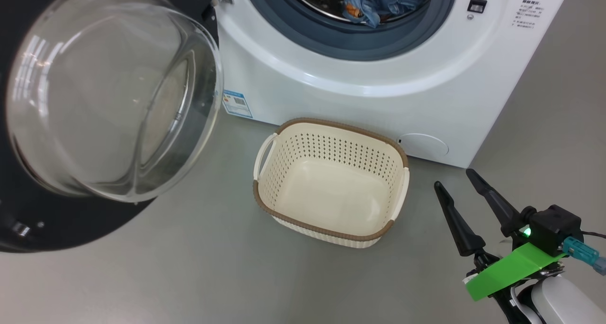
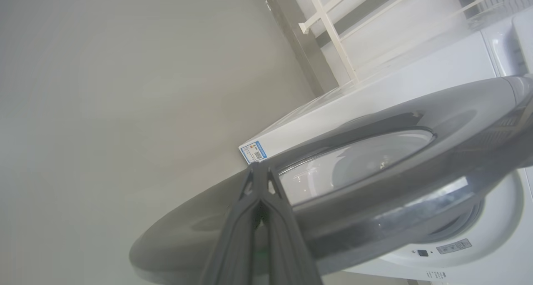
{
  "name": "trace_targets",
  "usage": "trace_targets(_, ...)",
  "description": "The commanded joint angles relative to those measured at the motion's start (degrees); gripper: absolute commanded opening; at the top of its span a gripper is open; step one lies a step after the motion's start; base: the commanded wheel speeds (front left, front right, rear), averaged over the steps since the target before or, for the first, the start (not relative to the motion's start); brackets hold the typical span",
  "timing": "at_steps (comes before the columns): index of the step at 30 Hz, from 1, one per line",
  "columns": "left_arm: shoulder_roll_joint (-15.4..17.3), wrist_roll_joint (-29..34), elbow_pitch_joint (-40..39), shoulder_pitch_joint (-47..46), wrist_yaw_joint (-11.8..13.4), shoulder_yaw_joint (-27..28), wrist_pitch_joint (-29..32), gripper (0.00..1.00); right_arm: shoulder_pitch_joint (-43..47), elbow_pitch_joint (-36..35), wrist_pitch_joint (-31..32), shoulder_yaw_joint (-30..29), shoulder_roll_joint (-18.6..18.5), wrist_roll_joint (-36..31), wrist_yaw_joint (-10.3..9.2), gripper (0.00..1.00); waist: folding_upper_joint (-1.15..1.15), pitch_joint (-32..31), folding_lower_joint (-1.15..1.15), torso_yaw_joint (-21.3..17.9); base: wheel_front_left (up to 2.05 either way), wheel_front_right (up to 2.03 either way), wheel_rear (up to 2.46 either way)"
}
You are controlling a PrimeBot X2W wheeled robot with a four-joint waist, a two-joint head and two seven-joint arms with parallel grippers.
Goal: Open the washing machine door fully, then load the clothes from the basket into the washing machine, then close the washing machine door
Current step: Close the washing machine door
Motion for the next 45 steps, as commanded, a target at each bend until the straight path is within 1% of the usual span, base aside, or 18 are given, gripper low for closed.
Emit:
trace_targets(1,2.1,-0.6,-1.8,1.0,0.0,0.5,1.8,0.00,0.6,-1.1,-0.5,0.6,-0.3,0.4,0.32,1.00,0.00,-0.6,0.00,0.0,0.00,0.00,0.00)
trace_targets(7,2.4,-1.3,-4.8,2.2,0.0,-0.2,4.8,0.00,1.4,-1.1,-0.5,0.0,-0.1,0.5,0.32,1.00,0.00,-2.0,0.00,0.1,0.00,0.00,0.00)
trace_targets(12,2.1,-2.8,-8.3,3.8,0.0,-1.0,9.2,0.00,2.0,-1.2,-0.5,-0.5,0.2,0.4,0.32,1.00,0.00,-3.0,0.00,-0.1,0.00,0.00,0.00)
trace_targets(13,2.0,-3.5,-9.7,4.3,0.0,-1.0,10.6,0.00,2.2,-1.3,-0.5,-0.8,0.3,0.4,0.32,1.00,0.00,-3.3,0.00,-0.2,0.00,0.00,0.00)
trace_targets(22,1.3,-5.3,-17.1,6.8,0.0,-2.2,15.2,0.00,3.1,-1.4,-0.5,-2.4,0.7,0.2,0.32,1.00,0.00,-4.4,0.00,-1.2,0.00,0.00,0.00)
trace_targets(31,0.4,-6.9,-25.2,9.3,0.0,-3.5,19.0,0.00,5.1,-1.5,-0.5,-4.8,1.0,-0.1,0.32,1.00,0.00,-5.7,0.00,-3.3,0.00,0.00,0.00)
trace_targets(38,-1.2,-7.8,-31.4,11.0,0.0,-5.0,21.1,0.00,6.6,-1.8,-0.5,-8.0,1.1,-0.5,0.32,1.00,0.00,-6.5,0.00,-5.8,0.00,0.00,0.00)
trace_targets(40,-1.5,-7.9,-32.2,11.3,0.0,-5.2,21.4,0.00,6.7,-1.9,-0.5,-8.3,1.1,-0.5,0.32,1.00,0.00,-6.7,0.00,-6.2,0.00,0.00,0.00)
trace_targets(45,-2.7,-8.2,-35.9,12.2,0.0,-6.5,22.5,0.00,7.5,-2.1,-0.5,-9.3,1.5,-0.8,0.32,1.00,0.00,-7.3,0.00,-8.7,0.00,0.00,0.00)
